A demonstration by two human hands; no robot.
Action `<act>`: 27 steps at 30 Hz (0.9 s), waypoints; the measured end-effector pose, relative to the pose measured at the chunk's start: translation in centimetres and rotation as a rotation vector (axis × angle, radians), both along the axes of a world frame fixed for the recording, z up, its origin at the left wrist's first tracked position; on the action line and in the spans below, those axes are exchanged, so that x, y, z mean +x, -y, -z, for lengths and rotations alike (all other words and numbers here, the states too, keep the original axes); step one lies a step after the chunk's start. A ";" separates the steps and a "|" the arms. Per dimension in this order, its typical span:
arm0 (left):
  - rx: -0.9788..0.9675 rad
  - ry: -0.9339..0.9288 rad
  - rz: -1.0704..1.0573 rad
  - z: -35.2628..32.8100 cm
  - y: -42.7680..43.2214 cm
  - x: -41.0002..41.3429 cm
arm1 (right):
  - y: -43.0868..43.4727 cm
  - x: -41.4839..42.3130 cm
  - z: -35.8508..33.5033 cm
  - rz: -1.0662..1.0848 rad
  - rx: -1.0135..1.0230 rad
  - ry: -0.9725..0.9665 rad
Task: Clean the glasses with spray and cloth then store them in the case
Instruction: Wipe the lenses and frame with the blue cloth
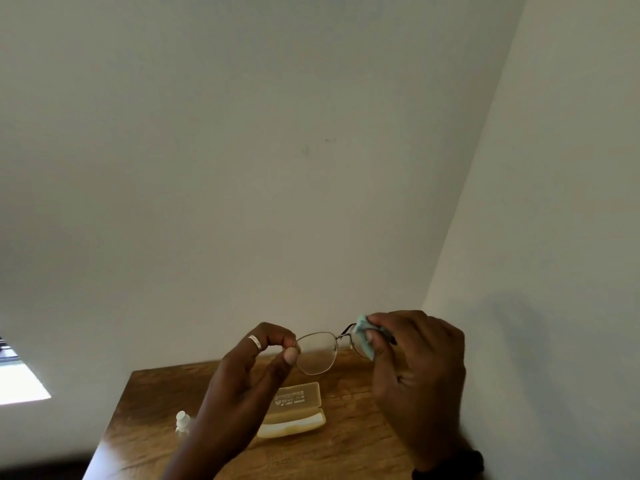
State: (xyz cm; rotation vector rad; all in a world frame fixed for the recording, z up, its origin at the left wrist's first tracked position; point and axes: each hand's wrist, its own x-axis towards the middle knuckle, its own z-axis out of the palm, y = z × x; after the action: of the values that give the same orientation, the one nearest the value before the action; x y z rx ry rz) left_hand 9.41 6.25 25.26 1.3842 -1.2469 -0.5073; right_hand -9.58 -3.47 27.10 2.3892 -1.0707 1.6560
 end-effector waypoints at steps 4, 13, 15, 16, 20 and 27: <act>0.007 0.007 -0.017 0.4 0.1 0.1 | -0.8 0.3 0.6 -0.073 -0.004 -0.113; 0.008 -0.115 0.027 1.2 -0.1 0.8 | 0.8 -1.4 0.2 0.046 0.036 -0.114; 0.000 -0.122 0.024 1.1 0.1 0.6 | 0.4 -0.6 -0.4 0.025 0.017 -0.107; 0.000 -0.120 0.026 1.0 0.1 0.6 | 0.2 -0.2 -0.5 0.009 0.013 -0.120; 0.011 -0.120 0.031 1.0 0.0 1.1 | -0.8 0.3 0.3 -0.078 0.022 -0.251; 0.043 -0.131 0.057 1.4 -1.1 1.3 | 0.2 -0.8 -0.1 0.020 0.072 -0.270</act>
State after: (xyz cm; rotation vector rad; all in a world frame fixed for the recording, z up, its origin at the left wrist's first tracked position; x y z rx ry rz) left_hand 10.74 7.33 23.82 1.3322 -1.1772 -0.6573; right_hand -10.42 -3.63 27.22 2.5417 -1.1178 1.2609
